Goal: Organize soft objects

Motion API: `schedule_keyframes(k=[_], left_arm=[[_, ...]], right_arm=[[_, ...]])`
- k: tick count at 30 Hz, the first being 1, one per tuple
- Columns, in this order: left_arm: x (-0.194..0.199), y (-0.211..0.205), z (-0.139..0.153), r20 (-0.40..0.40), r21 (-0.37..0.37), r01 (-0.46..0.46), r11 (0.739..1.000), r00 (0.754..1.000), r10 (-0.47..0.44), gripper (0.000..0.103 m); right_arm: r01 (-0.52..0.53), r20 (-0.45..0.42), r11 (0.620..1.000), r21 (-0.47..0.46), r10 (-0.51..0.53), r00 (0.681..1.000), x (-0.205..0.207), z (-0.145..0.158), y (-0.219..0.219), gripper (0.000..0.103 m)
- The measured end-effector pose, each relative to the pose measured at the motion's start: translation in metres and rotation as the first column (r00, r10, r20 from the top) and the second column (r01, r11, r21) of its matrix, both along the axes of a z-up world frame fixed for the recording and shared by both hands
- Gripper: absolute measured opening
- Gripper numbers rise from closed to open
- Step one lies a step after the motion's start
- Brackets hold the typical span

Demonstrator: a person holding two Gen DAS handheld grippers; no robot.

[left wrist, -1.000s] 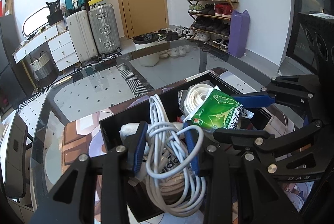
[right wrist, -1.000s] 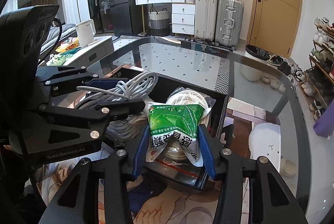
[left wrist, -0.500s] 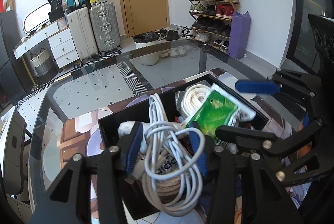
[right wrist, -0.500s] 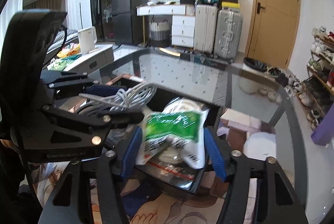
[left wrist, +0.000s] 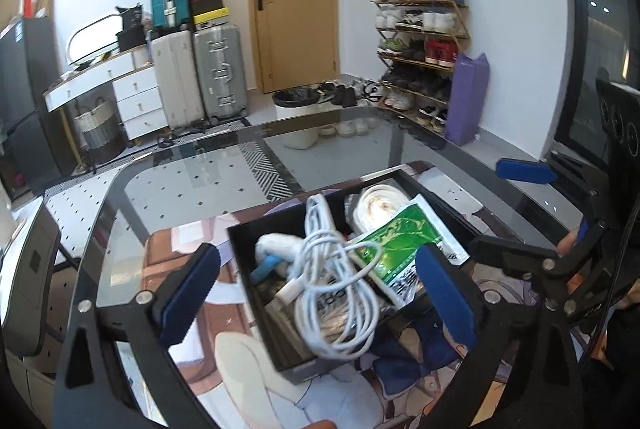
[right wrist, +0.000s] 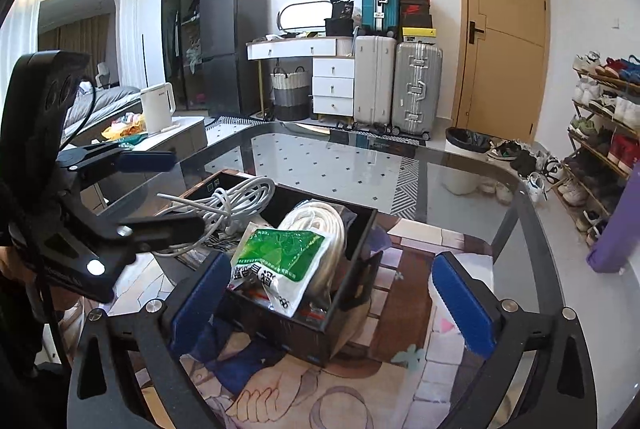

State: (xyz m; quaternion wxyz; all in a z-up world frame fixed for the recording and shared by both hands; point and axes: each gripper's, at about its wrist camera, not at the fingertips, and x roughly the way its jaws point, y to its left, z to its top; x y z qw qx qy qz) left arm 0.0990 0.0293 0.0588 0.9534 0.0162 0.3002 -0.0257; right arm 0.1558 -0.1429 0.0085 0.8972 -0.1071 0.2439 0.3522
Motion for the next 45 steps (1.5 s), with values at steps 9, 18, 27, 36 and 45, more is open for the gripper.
schedule_keyframes(k=[9, 18, 27, 36, 45], left_arm=[[-0.022, 0.008, -0.013, 0.023, -0.032, -0.084, 0.996, 0.996, 0.085, 0.103], [-0.028, 0.005, -0.02, 0.063, -0.04, -0.12, 0.992, 0.991, 0.122, 0.103], [-0.03, 0.003, -0.026, 0.102, -0.036, -0.144, 0.989, 0.984, 0.147, 0.103], [-0.028, 0.01, -0.033, 0.115, -0.056, -0.167, 0.984, 0.978, 0.173, 0.103], [-0.026, 0.006, -0.038, 0.125, -0.028, -0.16, 0.987, 0.979, 0.162, 0.103]], right_arm=[[-0.025, 0.02, 0.998, 0.066, 0.024, 1.0, -0.018, -0.002, -0.012, 0.102], [-0.04, 0.058, 0.994, 0.099, 0.034, 0.998, -0.031, -0.003, -0.014, 0.102], [-0.037, 0.067, 0.992, 0.124, 0.029, 0.997, -0.031, -0.006, -0.016, 0.102], [-0.041, 0.071, 0.991, 0.125, 0.032, 0.997, -0.029, -0.009, -0.018, 0.102], [-0.045, 0.089, 0.989, 0.14, 0.032, 0.996, -0.03, -0.015, -0.021, 0.102]])
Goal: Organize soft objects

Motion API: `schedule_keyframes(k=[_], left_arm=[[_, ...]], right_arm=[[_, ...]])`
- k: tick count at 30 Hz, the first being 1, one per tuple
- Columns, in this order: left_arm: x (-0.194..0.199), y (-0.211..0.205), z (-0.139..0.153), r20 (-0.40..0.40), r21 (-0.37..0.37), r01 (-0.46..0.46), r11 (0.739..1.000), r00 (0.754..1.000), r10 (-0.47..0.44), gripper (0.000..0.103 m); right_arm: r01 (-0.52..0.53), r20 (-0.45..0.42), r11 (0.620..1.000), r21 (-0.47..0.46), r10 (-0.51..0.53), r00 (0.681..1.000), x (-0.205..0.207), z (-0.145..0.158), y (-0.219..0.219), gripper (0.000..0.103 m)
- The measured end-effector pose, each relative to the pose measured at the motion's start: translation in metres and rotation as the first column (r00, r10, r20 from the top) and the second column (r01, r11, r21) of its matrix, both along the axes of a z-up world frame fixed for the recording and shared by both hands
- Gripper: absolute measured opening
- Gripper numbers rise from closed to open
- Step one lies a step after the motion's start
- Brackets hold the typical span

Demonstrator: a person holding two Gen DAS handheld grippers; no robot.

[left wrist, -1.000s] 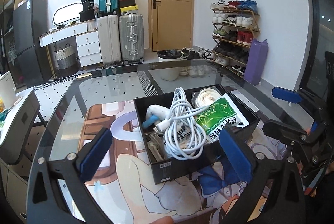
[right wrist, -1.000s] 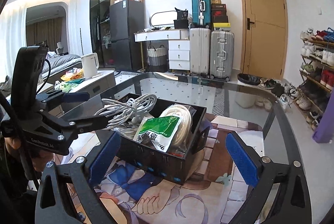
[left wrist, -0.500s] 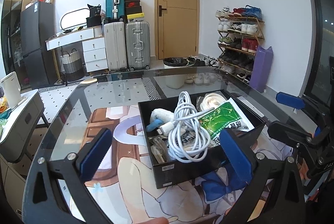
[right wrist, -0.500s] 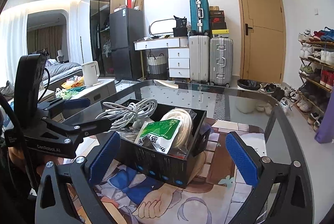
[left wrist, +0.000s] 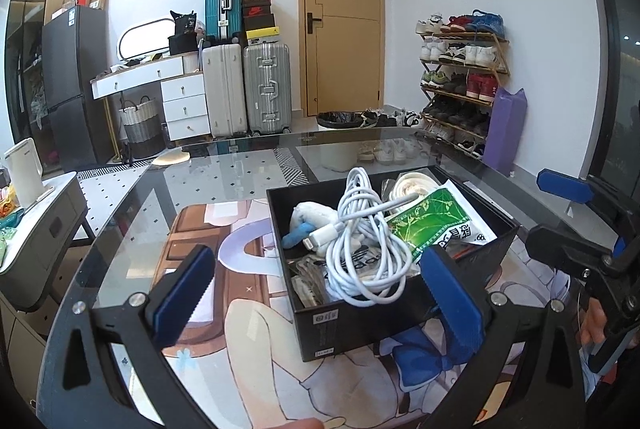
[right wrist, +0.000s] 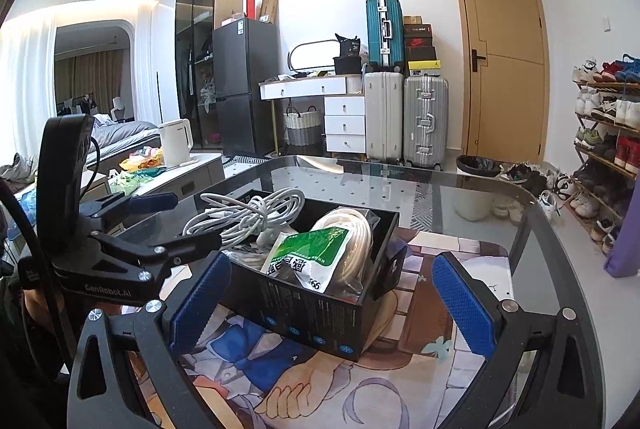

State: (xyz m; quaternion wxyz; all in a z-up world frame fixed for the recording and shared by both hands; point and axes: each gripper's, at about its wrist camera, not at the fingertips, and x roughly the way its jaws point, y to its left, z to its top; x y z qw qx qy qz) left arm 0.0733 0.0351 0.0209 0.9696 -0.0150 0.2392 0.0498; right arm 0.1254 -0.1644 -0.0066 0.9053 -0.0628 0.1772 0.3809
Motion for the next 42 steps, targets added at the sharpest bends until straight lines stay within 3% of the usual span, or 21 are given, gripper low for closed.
schedule_keyframes(k=[42], left_arm=[[-0.0003, 0.0043, -0.0003, -0.004, -0.015, 0.001, 1.0, 1.0, -0.001, 0.103]], right_arm=[[0.001, 0.025, 1.0, -0.006, 0.0, 1.0, -0.0053, -0.0027, 0.0034, 0.102]])
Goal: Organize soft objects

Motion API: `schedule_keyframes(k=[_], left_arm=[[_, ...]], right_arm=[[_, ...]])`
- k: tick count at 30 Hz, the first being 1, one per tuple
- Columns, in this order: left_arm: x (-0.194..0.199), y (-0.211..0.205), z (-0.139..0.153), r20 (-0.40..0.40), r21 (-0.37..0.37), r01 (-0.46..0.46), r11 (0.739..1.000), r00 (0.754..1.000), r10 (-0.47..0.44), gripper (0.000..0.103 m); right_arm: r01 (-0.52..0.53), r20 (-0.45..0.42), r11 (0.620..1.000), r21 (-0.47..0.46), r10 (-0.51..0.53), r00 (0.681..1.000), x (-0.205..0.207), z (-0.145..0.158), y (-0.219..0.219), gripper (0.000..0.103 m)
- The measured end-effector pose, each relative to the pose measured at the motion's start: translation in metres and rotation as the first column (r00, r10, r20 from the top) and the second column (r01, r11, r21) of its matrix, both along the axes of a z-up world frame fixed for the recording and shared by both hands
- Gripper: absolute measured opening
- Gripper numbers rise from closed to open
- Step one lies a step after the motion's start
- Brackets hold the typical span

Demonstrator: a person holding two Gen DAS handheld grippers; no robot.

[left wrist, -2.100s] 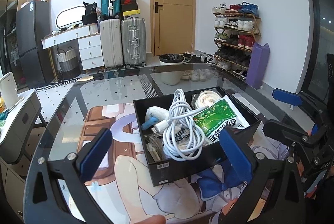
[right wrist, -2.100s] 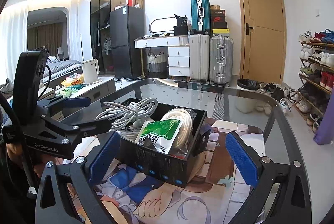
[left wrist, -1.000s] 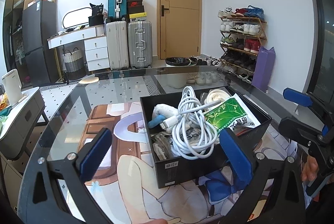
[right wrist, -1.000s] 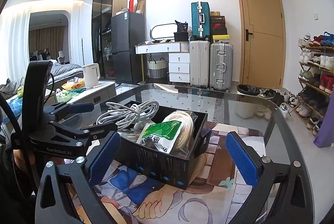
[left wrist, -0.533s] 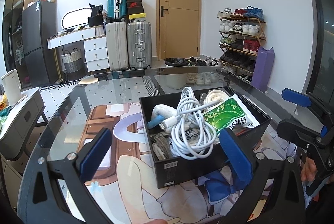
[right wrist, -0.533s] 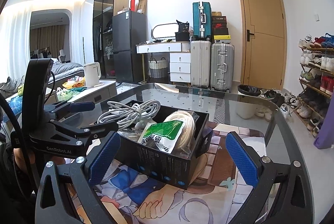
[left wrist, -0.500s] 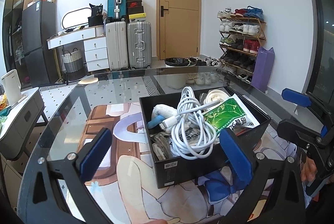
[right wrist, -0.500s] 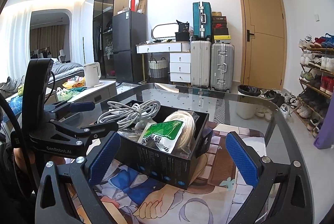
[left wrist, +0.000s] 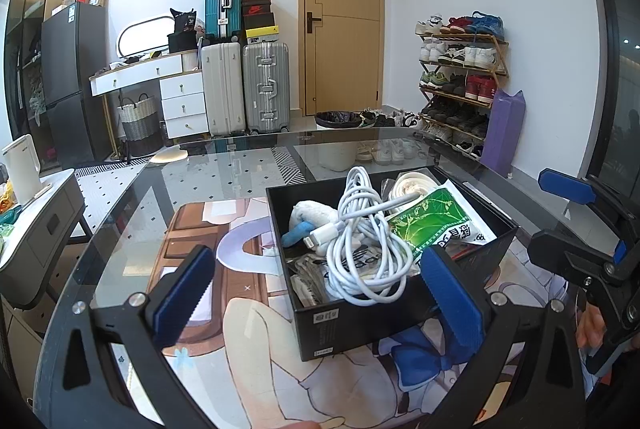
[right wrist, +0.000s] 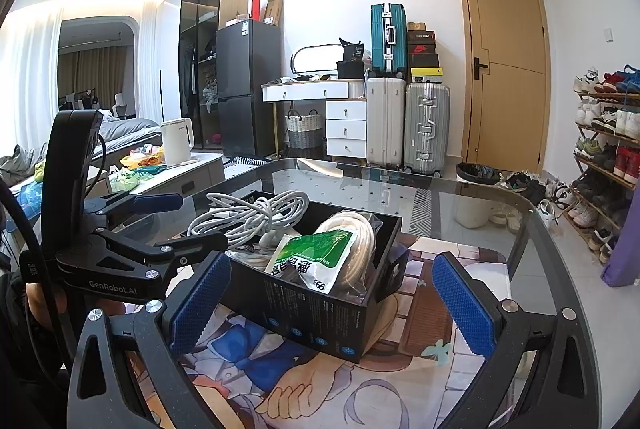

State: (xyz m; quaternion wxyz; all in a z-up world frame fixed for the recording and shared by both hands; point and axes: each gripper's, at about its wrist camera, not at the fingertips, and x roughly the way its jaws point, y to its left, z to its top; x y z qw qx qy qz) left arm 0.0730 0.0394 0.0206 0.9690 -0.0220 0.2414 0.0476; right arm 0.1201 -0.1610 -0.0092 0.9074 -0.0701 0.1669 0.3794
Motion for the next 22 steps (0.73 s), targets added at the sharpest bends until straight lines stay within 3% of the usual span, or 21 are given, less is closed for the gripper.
schedule_keyframes(k=[22], left_arm=[[0.0001, -0.0029, 0.0038, 0.002, 0.006, -0.017, 1.0, 1.0, 0.017, 0.103]], right_arm=[[-0.007, -0.001, 1.0, -0.004, 0.007, 1.0, -0.0011, -0.0017, 0.0012, 0.102]])
